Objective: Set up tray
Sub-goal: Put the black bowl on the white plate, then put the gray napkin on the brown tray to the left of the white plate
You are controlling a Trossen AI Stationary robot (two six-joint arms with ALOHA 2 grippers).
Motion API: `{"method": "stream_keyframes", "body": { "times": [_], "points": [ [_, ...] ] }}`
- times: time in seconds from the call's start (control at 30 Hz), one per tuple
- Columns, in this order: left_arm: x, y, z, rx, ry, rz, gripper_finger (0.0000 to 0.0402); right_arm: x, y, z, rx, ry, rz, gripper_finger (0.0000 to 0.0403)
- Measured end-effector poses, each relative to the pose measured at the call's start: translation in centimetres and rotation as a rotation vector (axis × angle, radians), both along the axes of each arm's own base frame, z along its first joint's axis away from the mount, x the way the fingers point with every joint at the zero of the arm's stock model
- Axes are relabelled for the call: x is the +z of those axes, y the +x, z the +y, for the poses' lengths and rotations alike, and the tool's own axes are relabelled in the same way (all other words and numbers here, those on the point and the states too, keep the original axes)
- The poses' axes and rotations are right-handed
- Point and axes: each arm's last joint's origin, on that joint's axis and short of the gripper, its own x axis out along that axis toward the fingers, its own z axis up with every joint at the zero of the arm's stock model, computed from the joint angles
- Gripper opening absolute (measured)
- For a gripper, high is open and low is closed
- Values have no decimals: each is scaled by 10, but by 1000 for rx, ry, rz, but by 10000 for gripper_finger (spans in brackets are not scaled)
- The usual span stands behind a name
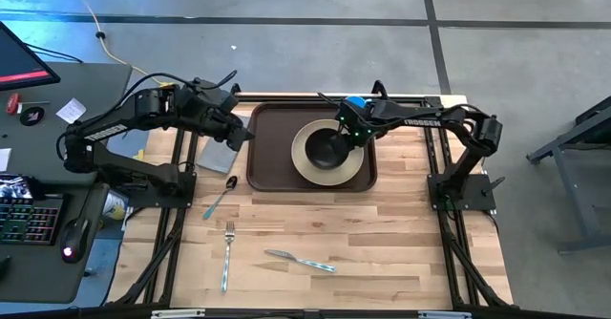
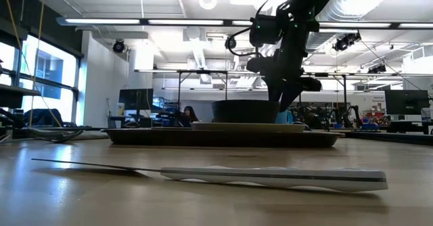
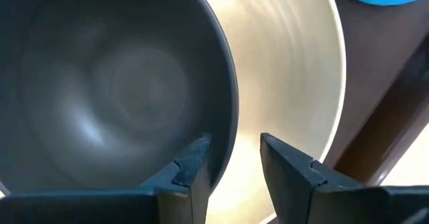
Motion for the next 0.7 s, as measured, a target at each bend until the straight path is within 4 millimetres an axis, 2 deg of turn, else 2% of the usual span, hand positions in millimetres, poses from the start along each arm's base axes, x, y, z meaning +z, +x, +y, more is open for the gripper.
{"method": "stream_keyframes", "body": {
  "times": [0.13,0.23,0.47,0.7],
  "points": [
    [0,0,0,4,-5,-1,58,5,-1,0,5,-7,-20,119],
    [0,0,0,4,4,1,58,16,-3,0,1,-34,-68,119],
    [-1,0,2,24,68,20,58,53,-22,3,-19,-93,-176,119],
    [-5,-6,11,96,86,88,58,90,-45,17,-5,-139,-274,119]
  ]
}}
